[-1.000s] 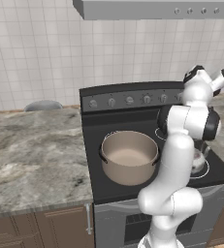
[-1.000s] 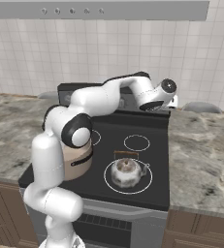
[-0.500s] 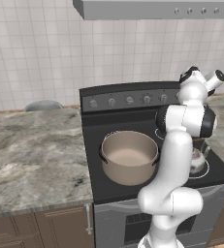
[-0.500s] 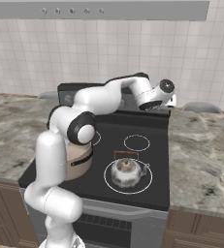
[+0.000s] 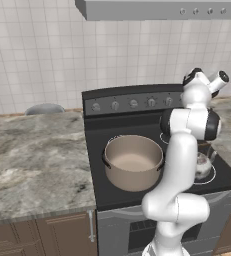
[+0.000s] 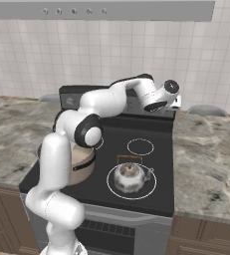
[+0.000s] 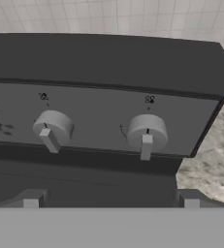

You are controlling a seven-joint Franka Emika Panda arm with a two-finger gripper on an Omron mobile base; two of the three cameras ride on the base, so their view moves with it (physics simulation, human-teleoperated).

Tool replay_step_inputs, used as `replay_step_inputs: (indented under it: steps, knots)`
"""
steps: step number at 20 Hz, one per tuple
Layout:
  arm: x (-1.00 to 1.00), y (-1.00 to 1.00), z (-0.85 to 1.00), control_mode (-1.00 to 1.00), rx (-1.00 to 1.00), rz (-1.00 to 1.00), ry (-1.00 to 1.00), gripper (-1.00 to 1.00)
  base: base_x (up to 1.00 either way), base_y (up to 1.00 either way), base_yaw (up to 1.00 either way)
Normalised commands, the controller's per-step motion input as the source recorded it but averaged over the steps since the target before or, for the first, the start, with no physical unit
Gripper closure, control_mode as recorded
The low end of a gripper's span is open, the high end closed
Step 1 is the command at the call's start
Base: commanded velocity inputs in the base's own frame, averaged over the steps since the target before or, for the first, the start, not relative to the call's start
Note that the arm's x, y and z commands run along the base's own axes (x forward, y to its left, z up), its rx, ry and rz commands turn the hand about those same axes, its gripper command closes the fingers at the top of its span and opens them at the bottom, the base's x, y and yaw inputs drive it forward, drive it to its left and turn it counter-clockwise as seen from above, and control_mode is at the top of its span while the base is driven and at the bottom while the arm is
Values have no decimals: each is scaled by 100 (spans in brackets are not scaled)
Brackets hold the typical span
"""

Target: Pick the kettle from the cabinet and place it on a stove burner. Then pick the pot from the counter and place it on another stove burner. Finally, turn both burners on.

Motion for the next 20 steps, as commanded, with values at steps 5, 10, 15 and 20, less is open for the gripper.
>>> replay_step_inputs:
  steps: [5,10,15,20]
  knots:
    - [18,-12,-1,-100,0,0,0,-100,0,0,0]
    - [14,-14,-5,-100,0,0,0,-100,0,0,0]
    - [16,-10,-10,-100,0,0,0,-100,0,0,0]
    - [17,-4,-10,-100,0,0,0,-100,0,0,0]
